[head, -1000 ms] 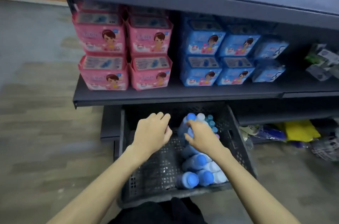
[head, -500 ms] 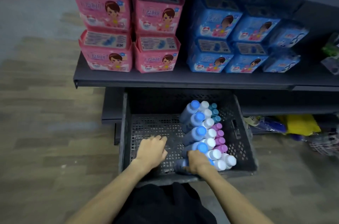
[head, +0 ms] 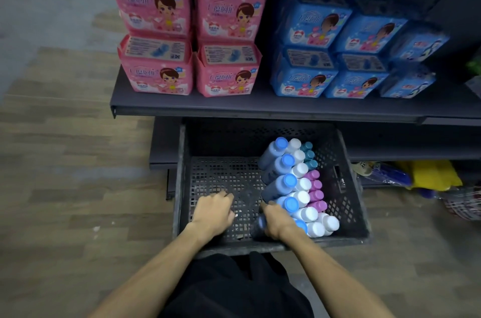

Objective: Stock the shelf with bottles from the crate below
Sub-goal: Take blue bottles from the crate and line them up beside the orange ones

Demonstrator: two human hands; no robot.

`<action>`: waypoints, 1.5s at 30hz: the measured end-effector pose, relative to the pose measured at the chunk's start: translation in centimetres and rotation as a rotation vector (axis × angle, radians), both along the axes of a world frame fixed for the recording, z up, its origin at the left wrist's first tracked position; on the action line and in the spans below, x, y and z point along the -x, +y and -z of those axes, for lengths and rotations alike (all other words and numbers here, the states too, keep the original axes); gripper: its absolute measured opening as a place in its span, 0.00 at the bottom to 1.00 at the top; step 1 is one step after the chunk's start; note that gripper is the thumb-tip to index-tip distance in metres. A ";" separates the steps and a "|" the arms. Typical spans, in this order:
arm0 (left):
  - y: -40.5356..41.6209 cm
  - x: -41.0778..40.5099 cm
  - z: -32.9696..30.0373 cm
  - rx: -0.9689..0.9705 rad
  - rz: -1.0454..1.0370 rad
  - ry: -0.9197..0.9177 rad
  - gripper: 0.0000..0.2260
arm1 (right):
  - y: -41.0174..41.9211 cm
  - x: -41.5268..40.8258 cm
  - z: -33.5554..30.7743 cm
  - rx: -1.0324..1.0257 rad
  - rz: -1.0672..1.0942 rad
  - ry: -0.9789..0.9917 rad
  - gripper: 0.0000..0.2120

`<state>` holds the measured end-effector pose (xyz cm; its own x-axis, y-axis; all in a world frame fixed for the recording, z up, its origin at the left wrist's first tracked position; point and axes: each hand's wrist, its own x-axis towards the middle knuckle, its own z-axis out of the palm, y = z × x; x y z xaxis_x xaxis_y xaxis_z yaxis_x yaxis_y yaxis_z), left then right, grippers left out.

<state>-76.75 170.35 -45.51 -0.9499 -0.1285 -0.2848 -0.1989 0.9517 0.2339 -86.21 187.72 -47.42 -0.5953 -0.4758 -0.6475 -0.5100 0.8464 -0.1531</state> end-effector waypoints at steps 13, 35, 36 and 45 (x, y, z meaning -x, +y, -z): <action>0.0 -1.0 0.2 0.040 0.018 -0.018 0.12 | -0.1 0.2 0.9 -0.007 -0.044 0.059 0.26; -6.7 6.2 -6.4 0.112 0.103 0.122 0.10 | -3.6 6.8 -12.1 0.546 0.137 0.177 0.22; -7.2 7.0 -7.5 0.117 0.102 0.152 0.10 | -4.0 7.3 -13.4 0.593 0.158 0.175 0.22; -9.8 11.7 -19.9 0.190 0.161 0.524 0.07 | -6.8 9.5 -26.3 0.961 0.047 0.259 0.22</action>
<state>-88.41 160.51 -25.57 -0.9697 0.0265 0.2428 0.0483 0.9953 0.0845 -95.68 180.92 -21.10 -0.6954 -0.7022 0.1527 -0.5937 0.4416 -0.6727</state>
